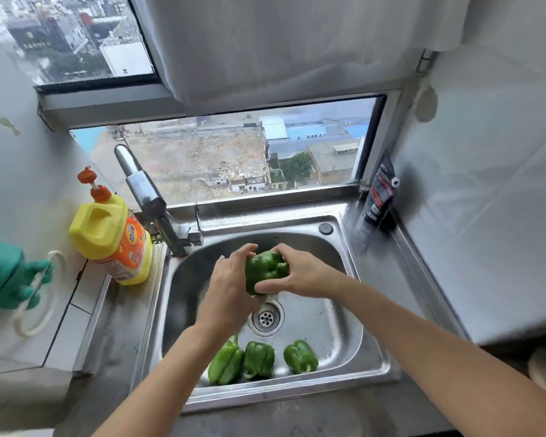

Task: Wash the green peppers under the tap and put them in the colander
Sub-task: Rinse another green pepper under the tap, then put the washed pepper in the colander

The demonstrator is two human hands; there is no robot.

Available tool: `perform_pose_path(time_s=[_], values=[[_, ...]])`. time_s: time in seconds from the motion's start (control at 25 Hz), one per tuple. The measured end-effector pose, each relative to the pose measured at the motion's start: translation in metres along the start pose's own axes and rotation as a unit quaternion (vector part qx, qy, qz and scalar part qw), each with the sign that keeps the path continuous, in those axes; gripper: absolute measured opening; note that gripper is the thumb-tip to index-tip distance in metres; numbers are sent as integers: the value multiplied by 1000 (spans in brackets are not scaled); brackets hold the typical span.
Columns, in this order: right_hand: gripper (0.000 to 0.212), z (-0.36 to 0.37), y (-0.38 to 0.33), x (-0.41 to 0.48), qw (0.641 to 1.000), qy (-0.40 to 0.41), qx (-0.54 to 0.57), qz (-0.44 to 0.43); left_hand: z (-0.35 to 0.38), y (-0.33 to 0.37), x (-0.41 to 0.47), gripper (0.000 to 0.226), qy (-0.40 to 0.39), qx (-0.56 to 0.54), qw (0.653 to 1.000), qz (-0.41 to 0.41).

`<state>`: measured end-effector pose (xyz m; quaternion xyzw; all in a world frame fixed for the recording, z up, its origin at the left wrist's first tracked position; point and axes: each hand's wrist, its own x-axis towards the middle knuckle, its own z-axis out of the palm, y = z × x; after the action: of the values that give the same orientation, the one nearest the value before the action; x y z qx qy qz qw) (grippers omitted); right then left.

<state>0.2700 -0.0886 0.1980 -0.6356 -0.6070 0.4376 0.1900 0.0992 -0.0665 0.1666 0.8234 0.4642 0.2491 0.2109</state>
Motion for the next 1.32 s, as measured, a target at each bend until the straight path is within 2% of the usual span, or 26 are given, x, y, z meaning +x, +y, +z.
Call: perform_pose_path(time_s=[0.12,0.2,0.32,0.44,0.52,0.6,0.68,0.72,0.8,0.92,1.0,1.04,1.12,1.2,1.32], values=[[55,2,-2,-13,998,48,6,28,3,6,1,78,-16,8,999,31],[55,8,0,-18,995,82,-11,47,3,6,2,81,-73,39,996,43],[61,21,11,-22,974,135,-176,50,-2,-4,3,71,-164,134,977,33],[70,34,25,-29,940,115,-310,79,-14,-16,-1,37,-191,79,978,18],[72,45,30,-37,936,114,-313,113,-20,-23,-8,38,-224,37,973,37],[73,55,31,-46,943,136,-272,135,-20,-33,-14,49,-281,36,958,49],[75,67,25,-57,947,173,-222,156,-20,-42,-19,68,-366,84,926,42],[76,71,23,-61,946,193,-202,164,-18,-44,-20,73,-385,105,916,48],[75,77,19,-75,941,248,-146,178,-14,-41,-21,68,-352,98,927,80],[70,76,14,-106,917,331,13,223,-4,-17,-25,41,-253,-18,958,134],[59,72,12,-130,875,381,183,236,0,10,-29,22,-220,-71,962,146],[52,68,12,-144,842,406,277,223,3,27,-29,20,-209,-83,962,155],[44,56,19,-172,779,434,404,202,6,61,-32,31,-197,-107,959,173],[41,44,30,-205,723,465,471,195,12,97,-39,38,-210,-140,949,190],[46,22,44,-263,654,506,520,213,35,150,-53,41,-292,-191,920,177]])
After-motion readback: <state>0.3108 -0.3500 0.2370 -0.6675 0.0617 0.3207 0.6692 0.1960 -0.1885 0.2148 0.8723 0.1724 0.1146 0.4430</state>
